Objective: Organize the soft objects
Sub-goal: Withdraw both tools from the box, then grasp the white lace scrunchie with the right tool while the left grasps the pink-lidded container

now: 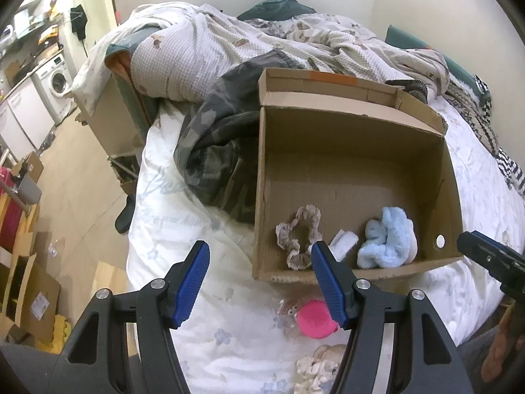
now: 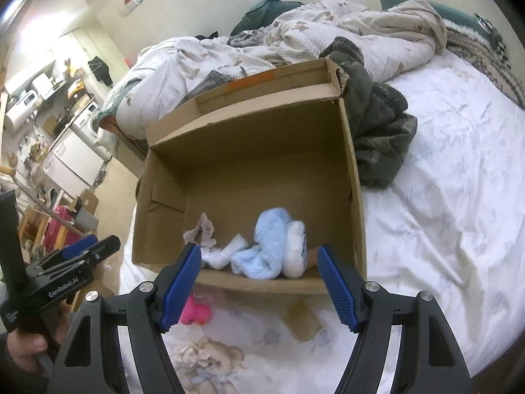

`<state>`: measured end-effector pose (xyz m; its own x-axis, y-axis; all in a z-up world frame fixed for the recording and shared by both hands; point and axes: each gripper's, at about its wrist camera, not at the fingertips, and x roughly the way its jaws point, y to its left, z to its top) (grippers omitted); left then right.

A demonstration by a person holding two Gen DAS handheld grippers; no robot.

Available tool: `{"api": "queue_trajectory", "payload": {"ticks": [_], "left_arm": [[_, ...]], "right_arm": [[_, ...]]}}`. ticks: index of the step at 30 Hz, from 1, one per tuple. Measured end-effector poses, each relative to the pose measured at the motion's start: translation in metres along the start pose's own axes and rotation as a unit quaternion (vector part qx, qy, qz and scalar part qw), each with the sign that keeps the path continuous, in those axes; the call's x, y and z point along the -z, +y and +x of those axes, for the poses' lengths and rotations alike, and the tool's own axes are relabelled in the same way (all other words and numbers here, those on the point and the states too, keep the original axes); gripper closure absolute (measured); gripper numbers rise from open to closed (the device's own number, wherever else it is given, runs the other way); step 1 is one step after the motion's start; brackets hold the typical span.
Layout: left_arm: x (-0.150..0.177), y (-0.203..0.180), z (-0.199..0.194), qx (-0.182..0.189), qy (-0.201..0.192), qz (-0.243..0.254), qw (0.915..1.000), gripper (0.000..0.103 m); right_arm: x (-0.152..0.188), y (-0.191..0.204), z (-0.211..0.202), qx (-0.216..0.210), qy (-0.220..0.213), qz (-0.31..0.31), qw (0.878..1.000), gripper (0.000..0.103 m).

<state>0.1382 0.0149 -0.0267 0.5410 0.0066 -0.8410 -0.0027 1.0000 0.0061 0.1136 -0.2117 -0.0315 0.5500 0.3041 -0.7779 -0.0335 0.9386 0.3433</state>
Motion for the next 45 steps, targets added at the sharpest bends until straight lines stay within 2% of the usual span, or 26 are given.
{"api": "queue_trajectory", "payload": {"ticks": [8, 14, 16, 19, 23, 25, 28, 32, 38, 39, 40, 42, 44, 45], "left_arm": [[0.015, 0.008, -0.004, -0.003, 0.012, -0.020, 0.9997, 0.042], [0.025, 0.015, -0.004, -0.023, 0.025, -0.026, 0.9991, 0.041], [0.025, 0.020, -0.005, -0.023, 0.026, -0.038, 0.9987, 0.042], [0.022, 0.026, -0.004, -0.015, 0.036, -0.055, 0.9977, 0.041], [0.021, 0.030, -0.003, -0.019, 0.042, -0.064, 0.9968, 0.041], [0.021, 0.032, -0.001, -0.017, 0.048, -0.070, 0.9962, 0.041], [0.022, 0.036, 0.000, -0.013, 0.055, -0.078, 0.9953, 0.041], [0.022, 0.044, 0.001, -0.014, 0.059, -0.092, 0.9939, 0.041], [0.025, 0.049, 0.007, -0.011, 0.074, -0.104, 0.9917, 0.041], [0.025, 0.049, 0.008, -0.012, 0.075, -0.105, 0.9916, 0.041], [0.025, 0.048, 0.009, -0.013, 0.076, -0.105, 0.9915, 0.041], [0.025, 0.047, 0.012, -0.016, 0.080, -0.102, 0.9914, 0.041], [0.026, 0.043, 0.016, -0.016, 0.088, -0.099, 0.9911, 0.041], [0.027, 0.042, 0.018, -0.014, 0.090, -0.098, 0.9909, 0.041]], "right_arm": [[0.016, 0.008, -0.003, 0.001, 0.011, -0.015, 1.000, 0.026], [0.024, 0.010, -0.004, -0.007, 0.020, -0.017, 1.000, 0.026], [0.027, 0.011, 0.000, -0.022, 0.031, -0.010, 0.999, 0.026], [0.034, 0.015, 0.014, -0.057, 0.069, 0.001, 0.996, 0.026], [0.054, 0.032, 0.044, -0.107, 0.149, -0.004, 0.983, 0.026], [0.068, 0.051, 0.059, -0.118, 0.189, -0.039, 0.974, 0.026], [0.088, 0.079, 0.074, -0.116, 0.225, -0.098, 0.963, 0.026], [0.109, 0.103, 0.094, -0.108, 0.256, -0.142, 0.950, 0.026], [0.126, 0.119, 0.117, -0.090, 0.276, -0.180, 0.940, 0.026], [0.128, 0.119, 0.120, -0.085, 0.279, -0.184, 0.939, 0.028], [0.131, 0.119, 0.122, -0.082, 0.279, -0.187, 0.938, 0.044], [0.131, 0.122, 0.124, -0.077, 0.277, -0.200, 0.937, 0.064], [0.127, 0.119, 0.120, -0.086, 0.271, -0.199, 0.938, 0.071], [0.125, 0.117, 0.116, -0.088, 0.265, -0.197, 0.940, 0.081]]}}
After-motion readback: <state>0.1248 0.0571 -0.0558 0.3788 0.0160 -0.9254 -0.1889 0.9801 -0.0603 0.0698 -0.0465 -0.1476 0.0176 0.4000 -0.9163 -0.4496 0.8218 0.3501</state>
